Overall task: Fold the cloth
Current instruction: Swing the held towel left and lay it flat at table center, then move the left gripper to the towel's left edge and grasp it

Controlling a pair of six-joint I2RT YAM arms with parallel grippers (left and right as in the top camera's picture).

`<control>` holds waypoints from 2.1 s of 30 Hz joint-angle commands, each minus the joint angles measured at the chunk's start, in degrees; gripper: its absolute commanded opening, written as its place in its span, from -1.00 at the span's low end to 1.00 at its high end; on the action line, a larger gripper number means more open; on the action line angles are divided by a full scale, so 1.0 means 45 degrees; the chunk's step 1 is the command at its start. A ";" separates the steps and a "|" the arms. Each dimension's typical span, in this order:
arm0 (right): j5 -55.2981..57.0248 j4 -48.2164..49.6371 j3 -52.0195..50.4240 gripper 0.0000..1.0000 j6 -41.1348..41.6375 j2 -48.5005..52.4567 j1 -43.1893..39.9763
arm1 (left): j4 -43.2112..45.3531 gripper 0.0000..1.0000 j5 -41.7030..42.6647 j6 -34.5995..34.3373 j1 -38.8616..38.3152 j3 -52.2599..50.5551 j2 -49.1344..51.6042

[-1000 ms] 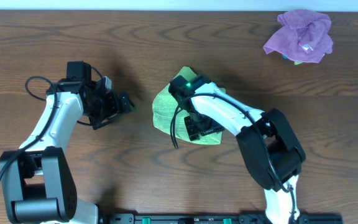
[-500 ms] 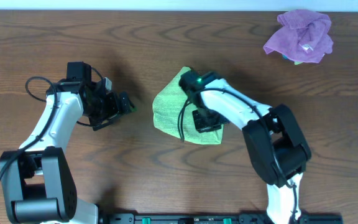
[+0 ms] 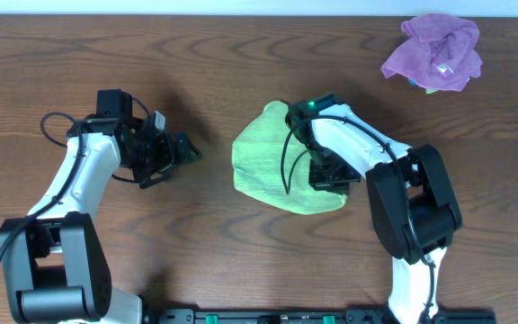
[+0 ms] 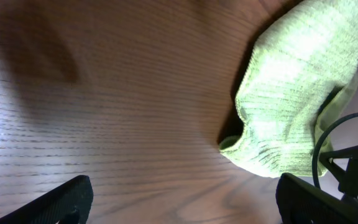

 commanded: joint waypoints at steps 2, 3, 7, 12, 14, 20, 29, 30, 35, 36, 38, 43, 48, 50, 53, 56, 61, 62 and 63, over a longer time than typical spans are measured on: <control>0.1035 -0.0364 -0.0058 -0.97 0.1962 -0.0389 -0.0364 | -0.0083 0.91 0.0335 0.0194 -0.0500 0.0155 0.0039; 0.1035 -0.0384 -0.0058 -0.98 0.2089 -0.0389 -0.0427 | -0.0107 0.91 0.0335 0.0092 -0.0665 0.0155 0.0039; 0.1025 -0.0321 -0.0058 -0.97 0.2123 -0.0389 -0.0481 | -0.0151 0.91 0.0661 -0.0466 -0.1501 0.0155 0.0039; 0.1020 -0.0204 -0.0058 -0.97 0.2118 -0.0389 -0.0481 | 0.0510 0.91 0.2307 -0.1661 -0.2375 -0.0092 0.0039; 0.1020 -0.0185 -0.0058 -0.97 0.2118 -0.0389 -0.0481 | 0.1243 0.91 0.2584 -0.2385 -0.2579 -0.0403 0.0039; 0.0976 -0.0160 -0.0058 -0.97 0.2118 -0.0389 -0.0476 | 0.3648 0.91 0.2783 -0.3672 -0.3026 -0.1719 0.0039; 0.0685 -0.0019 -0.0058 -0.97 0.2103 -0.0389 -0.0476 | 0.7407 0.91 0.3007 -0.6033 -0.3847 -0.3118 0.0039; 0.0680 -0.0019 -0.0058 -0.97 0.2098 -0.0389 -0.0476 | 0.7679 0.91 0.2992 -0.6173 -0.3929 -0.3181 0.0039; 0.0670 -0.0019 -0.0058 -0.97 0.2055 -0.0389 -0.0476 | 0.7975 0.91 0.2521 -0.6407 -0.4163 -0.3439 0.0044; 0.0646 -0.0015 -0.0058 -0.97 0.2055 -0.0389 -0.0476 | 0.8004 0.90 0.2516 -0.6407 -0.4163 -0.3507 0.0044; 0.0612 0.0000 -0.0058 -0.97 0.2055 -0.0389 -0.0476 | 0.8199 0.91 0.2516 -0.6436 -0.4163 -0.3701 0.0053; 0.0593 0.0015 -0.0058 -0.97 0.2011 -0.0389 -0.0476 | 0.9010 0.91 0.2458 -0.7043 -0.4269 -0.4352 0.0053; 0.0593 0.0015 -0.0058 -0.97 0.2011 -0.0389 -0.0476 | 0.9855 0.91 0.2239 -0.7514 -0.4551 -0.4556 0.0053; 0.0593 0.0015 -0.0058 -0.98 0.2011 -0.0389 -0.0476 | 1.0020 0.91 0.2050 -0.7664 -0.4687 -0.4556 0.0053; 0.0593 0.0015 -0.0058 -0.98 0.2011 -0.0389 -0.0476 | 1.0214 0.90 0.1797 -0.7839 -0.4935 -0.4561 0.0053; 0.0597 0.0019 -0.0058 -0.97 0.2011 -0.0389 -0.0476 | 1.0248 0.90 0.1462 -0.7980 -0.5187 -0.4561 0.0053; 0.0593 0.0015 -0.0058 -0.98 0.2001 -0.0389 -0.0476 | 1.0297 0.90 0.0962 -0.7995 -0.5425 -0.4561 0.0053; 0.0593 0.0015 -0.0058 -0.97 0.2001 -0.0389 -0.0476 | 1.0302 0.91 0.0865 -0.8019 -0.5455 -0.4561 0.0053; 0.0593 0.0015 -0.0058 -0.98 0.2001 -0.0389 -0.0476 | 1.0312 0.90 0.0729 -0.8034 -0.5479 -0.4561 0.0053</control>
